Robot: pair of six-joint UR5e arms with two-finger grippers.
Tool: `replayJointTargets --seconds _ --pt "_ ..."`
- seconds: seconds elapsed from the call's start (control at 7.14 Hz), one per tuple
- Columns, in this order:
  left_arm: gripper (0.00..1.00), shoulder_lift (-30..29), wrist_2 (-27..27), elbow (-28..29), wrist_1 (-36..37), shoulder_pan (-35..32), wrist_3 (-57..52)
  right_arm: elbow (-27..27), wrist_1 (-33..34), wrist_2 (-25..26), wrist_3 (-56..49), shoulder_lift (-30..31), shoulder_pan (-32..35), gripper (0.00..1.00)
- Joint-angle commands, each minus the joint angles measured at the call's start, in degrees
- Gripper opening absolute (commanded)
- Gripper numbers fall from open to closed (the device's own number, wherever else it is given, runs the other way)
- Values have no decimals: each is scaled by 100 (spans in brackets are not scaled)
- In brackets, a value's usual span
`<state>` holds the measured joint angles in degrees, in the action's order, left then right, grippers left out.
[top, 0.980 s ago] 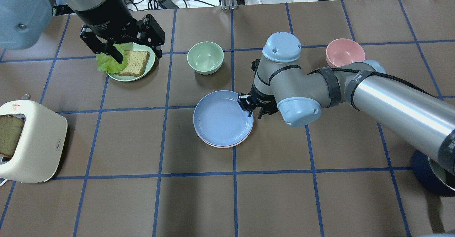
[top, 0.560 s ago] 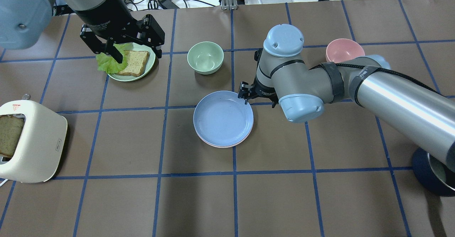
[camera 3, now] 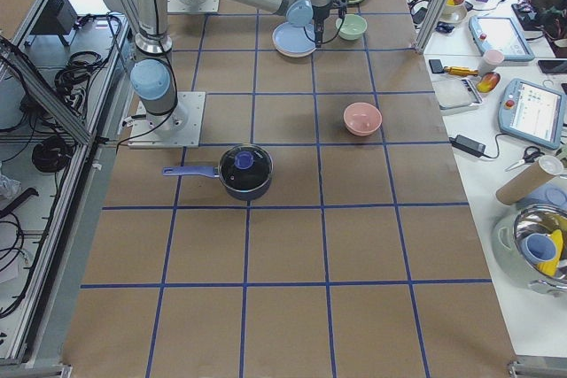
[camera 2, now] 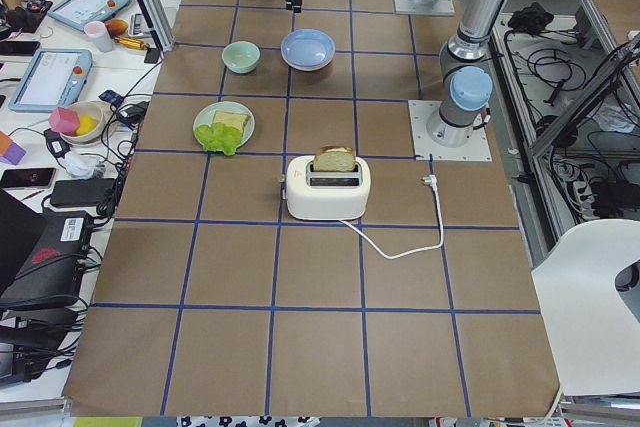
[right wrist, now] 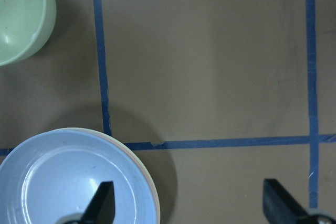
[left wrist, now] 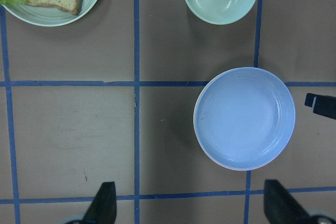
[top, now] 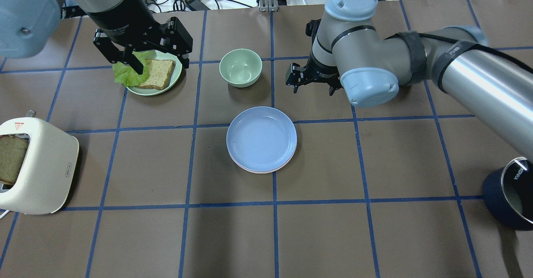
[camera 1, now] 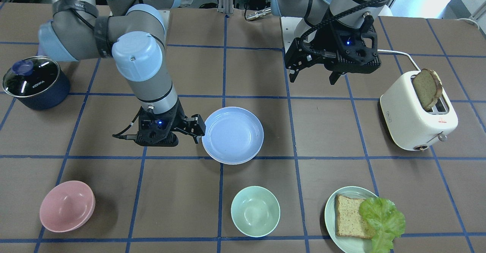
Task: Stack three plates with pink and blue
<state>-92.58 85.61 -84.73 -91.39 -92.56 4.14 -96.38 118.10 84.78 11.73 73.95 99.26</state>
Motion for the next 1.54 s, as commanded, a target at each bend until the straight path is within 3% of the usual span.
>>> replayJointTargets --seconds 0.0,0.56,0.98,1.4 --pt "100 -6 637 26 68 -34 8 758 -1231 126 -1150 128 -423 100" --pt "100 -6 606 9 77 -25 -1 1183 -2431 863 -1841 785 -855 100" --pt "100 -6 597 9 69 -17 8 1157 -2898 874 -1841 1243 -882 94" --pt "100 -6 597 9 69 -17 17 1122 -3327 751 -1823 1560 -864 95"
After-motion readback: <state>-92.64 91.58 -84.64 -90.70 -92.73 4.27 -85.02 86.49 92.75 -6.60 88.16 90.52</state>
